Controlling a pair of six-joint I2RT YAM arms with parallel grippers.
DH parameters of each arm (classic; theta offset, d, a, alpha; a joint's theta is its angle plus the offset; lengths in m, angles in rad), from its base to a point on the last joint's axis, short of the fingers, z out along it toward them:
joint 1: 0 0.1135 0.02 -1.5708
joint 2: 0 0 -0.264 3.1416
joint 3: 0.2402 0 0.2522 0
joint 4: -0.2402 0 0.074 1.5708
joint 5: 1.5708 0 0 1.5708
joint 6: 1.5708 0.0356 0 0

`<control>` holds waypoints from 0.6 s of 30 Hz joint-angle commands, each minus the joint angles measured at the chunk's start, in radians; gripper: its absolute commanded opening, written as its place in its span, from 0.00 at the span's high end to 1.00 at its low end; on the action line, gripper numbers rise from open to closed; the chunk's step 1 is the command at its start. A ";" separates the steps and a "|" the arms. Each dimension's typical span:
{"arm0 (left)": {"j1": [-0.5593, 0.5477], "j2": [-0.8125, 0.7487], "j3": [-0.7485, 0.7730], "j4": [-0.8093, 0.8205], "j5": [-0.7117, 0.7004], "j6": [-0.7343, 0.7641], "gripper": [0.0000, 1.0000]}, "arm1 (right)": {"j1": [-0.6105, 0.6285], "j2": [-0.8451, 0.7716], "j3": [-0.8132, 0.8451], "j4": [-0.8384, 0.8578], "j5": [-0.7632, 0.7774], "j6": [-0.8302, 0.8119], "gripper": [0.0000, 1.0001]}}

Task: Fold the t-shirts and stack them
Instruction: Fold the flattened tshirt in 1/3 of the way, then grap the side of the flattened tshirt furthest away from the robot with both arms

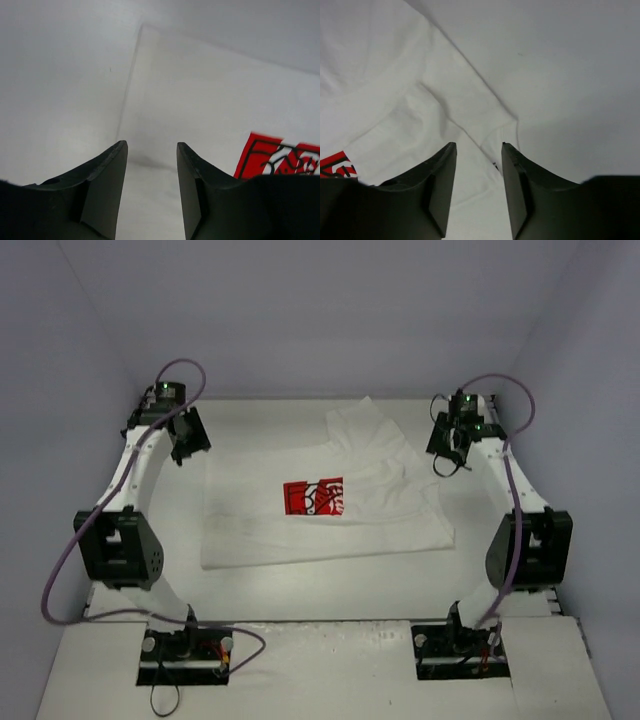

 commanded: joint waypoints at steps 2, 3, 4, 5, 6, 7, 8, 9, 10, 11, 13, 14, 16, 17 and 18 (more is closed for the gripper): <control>0.071 0.209 0.234 -0.004 0.056 0.185 0.60 | -0.018 0.255 0.248 0.075 -0.186 -0.249 0.65; 0.081 0.260 0.264 -0.005 0.063 0.228 0.60 | -0.026 0.288 0.304 0.082 -0.244 -0.274 0.65; 0.087 0.290 0.295 -0.005 0.071 0.250 0.60 | -0.029 0.323 0.334 0.082 -0.257 -0.291 0.64; 0.093 0.316 0.326 -0.003 0.089 0.270 0.60 | -0.034 0.358 0.359 0.084 -0.284 -0.313 0.64; 0.100 0.347 0.371 0.000 0.136 0.291 0.60 | -0.038 0.411 0.385 0.085 -0.315 -0.366 0.63; 0.111 0.390 0.406 -0.001 0.159 0.317 0.60 | -0.039 0.448 0.420 0.086 -0.331 -0.394 0.63; 0.118 0.413 0.425 0.000 0.162 0.330 0.60 | -0.039 0.472 0.439 0.087 -0.347 -0.415 0.62; 0.126 0.450 0.442 -0.001 0.183 0.346 0.60 | -0.039 0.504 0.466 0.087 -0.371 -0.441 0.62; 0.131 0.475 0.470 0.000 0.212 0.352 0.60 | -0.040 0.524 0.485 0.085 -0.378 -0.456 0.62; 0.135 0.505 0.487 0.005 0.234 0.359 0.59 | -0.041 0.539 0.497 0.086 -0.387 -0.470 0.61; 0.133 0.538 0.520 0.007 0.267 0.371 0.60 | -0.040 0.571 0.522 0.087 -0.421 -0.493 0.60; 0.131 0.568 0.541 0.007 0.279 0.385 0.60 | -0.039 0.585 0.530 0.086 -0.430 -0.510 0.59; 0.131 0.606 0.563 0.007 0.297 0.401 0.60 | -0.039 0.605 0.537 0.085 -0.440 -0.538 0.59; 0.131 0.615 0.568 0.007 0.302 0.404 0.60 | -0.039 0.613 0.538 0.085 -0.438 -0.543 0.58; 0.131 0.624 0.570 0.007 0.313 0.406 0.60 | -0.039 0.616 0.536 0.085 -0.445 -0.549 0.58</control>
